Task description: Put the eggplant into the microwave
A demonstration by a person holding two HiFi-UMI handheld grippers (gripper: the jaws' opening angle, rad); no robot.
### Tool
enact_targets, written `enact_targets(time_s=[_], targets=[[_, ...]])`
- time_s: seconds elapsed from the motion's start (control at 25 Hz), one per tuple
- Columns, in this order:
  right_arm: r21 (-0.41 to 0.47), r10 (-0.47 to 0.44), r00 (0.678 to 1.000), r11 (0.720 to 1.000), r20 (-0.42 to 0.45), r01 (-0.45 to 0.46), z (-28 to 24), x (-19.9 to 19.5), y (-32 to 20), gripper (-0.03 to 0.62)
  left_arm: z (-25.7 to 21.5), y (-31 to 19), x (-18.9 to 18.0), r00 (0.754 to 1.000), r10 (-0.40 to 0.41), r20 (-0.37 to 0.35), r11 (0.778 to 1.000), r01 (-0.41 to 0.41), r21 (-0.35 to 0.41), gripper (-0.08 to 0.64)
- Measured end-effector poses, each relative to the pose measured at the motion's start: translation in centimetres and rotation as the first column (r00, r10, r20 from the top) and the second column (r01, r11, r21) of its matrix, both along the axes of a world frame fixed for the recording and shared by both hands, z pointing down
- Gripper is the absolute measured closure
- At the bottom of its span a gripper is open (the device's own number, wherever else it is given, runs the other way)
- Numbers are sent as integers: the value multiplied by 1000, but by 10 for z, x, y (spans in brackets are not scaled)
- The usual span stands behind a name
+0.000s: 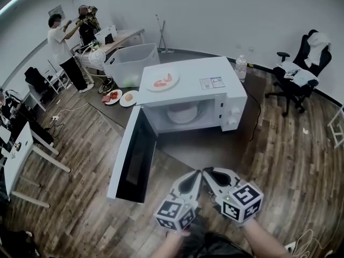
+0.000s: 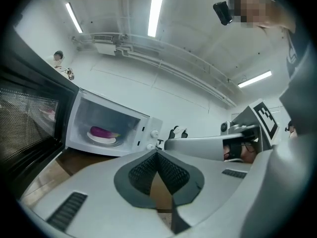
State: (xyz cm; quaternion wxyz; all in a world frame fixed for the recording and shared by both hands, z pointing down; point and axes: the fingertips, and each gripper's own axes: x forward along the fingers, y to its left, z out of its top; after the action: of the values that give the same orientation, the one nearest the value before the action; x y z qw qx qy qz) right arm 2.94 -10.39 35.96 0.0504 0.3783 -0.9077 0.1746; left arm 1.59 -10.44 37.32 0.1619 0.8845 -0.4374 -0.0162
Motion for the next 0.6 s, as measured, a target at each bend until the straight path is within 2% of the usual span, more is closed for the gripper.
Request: enact_targets(time_s=[0.16,0.28,0.4,0.6], targets=[[6,20,999,1000,39,-21,-10,2,15,591,-7,17,3,1000,14,5,1000,-14,9,560],[32,26,999,999,26,-27,-18,1,27,591,-13,29,2,1000,14,13,1000,-14,22,560],[57,32,999,998,16,-33,-27,2,39,591,-21,40,-4,1000,-3,5,1000,3,29,560],[71,43,998,996,54,-47,-41,6,63,591,-35,60,-18,999,-52,-14,998,52,43,560]])
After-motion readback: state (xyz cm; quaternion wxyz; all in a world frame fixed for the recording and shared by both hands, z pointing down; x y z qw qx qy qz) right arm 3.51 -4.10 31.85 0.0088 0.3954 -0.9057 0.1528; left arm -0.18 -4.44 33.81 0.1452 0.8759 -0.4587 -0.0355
